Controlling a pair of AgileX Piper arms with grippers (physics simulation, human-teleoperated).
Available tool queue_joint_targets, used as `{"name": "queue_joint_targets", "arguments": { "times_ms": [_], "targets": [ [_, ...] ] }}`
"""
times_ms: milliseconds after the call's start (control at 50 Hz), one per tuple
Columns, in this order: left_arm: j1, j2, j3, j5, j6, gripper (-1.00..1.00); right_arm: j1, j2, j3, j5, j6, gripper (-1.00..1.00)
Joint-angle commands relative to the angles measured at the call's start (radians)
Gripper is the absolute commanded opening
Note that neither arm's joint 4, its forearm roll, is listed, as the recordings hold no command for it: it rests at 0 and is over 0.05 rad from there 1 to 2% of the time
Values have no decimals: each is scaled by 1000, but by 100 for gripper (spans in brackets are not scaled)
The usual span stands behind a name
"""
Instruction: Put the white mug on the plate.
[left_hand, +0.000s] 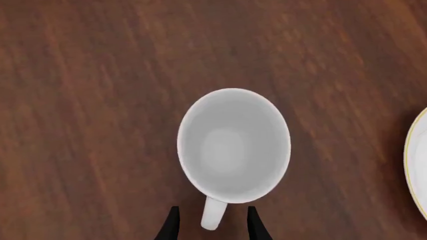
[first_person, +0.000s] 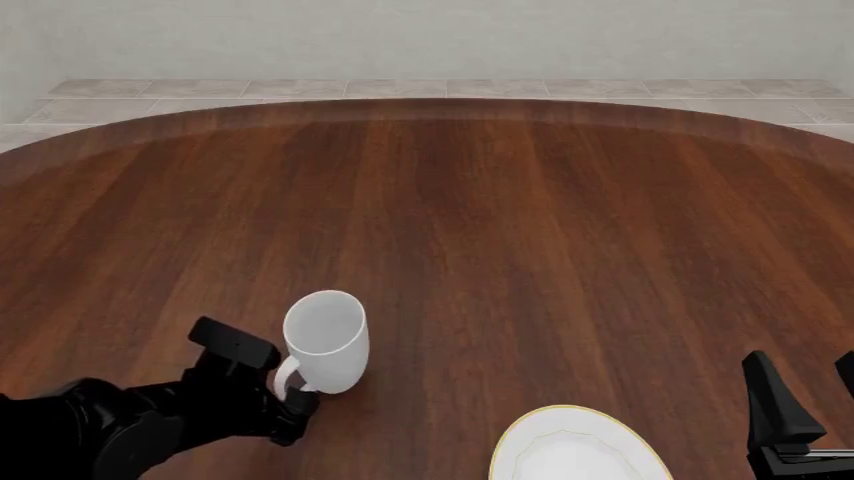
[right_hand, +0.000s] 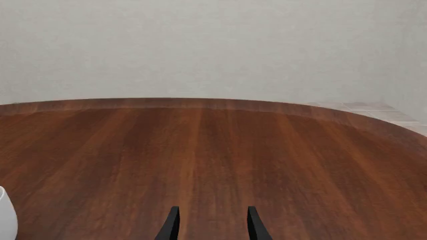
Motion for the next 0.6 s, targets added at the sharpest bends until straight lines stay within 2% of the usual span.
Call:
{"name": "queue_joint_targets", "arguments": {
  "times_ms": [20, 120, 140, 340, 460, 600],
  "targets": [
    [-5, 20, -6, -11, -7, 100, 0, 1, 0, -1, 0, 100],
    [-5, 28, -5, -15, -6, 100, 0, 1, 0, -1, 0, 100],
    [-5, 26, -5, -14, -7, -100, 0, 1, 0, -1, 0, 100],
    [2, 9, -7, 3, 6, -100, 0, 1, 0, -1, 0, 100],
    [19, 1, -8, 11, 38, -100, 0, 1, 0, -1, 0, 100],
    [22, -46, -29, 63, 65, -100, 0, 1, 0, -1, 0, 100]
  ]
}}
